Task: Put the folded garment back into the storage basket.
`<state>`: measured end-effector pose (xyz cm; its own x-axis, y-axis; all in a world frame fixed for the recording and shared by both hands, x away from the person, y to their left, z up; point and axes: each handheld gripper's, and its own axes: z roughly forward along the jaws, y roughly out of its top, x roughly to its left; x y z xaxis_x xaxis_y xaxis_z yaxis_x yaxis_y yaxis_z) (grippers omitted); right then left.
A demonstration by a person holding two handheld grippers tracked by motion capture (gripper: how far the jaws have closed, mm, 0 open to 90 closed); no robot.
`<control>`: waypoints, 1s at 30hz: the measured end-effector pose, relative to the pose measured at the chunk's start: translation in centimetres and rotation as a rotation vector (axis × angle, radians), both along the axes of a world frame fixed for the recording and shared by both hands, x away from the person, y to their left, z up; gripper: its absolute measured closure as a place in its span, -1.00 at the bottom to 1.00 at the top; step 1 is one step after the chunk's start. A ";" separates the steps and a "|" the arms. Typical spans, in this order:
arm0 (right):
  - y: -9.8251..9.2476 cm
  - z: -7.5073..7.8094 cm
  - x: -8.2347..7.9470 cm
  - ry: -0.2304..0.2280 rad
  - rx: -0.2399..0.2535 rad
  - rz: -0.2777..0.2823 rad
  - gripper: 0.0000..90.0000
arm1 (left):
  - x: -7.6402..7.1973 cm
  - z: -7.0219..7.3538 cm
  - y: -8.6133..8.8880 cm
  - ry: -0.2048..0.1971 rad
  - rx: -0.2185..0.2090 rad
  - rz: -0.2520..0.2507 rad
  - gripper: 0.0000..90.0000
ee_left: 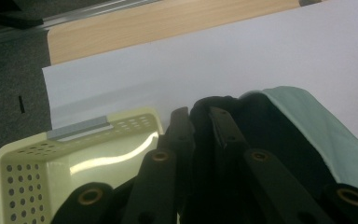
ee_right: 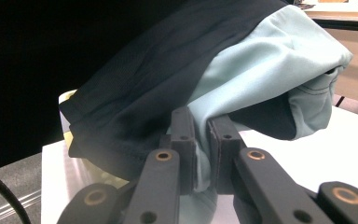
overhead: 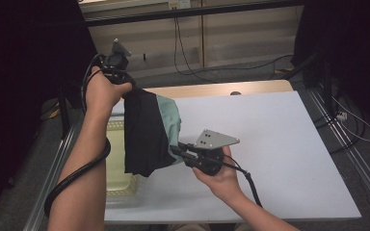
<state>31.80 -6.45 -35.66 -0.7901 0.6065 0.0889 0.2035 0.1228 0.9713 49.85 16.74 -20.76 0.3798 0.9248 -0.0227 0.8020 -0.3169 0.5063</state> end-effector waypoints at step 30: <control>2.5 0.3 0.6 0.000 0.012 0.031 0.85 | 0.1 0.2 2.9 -0.004 0.013 0.038 0.80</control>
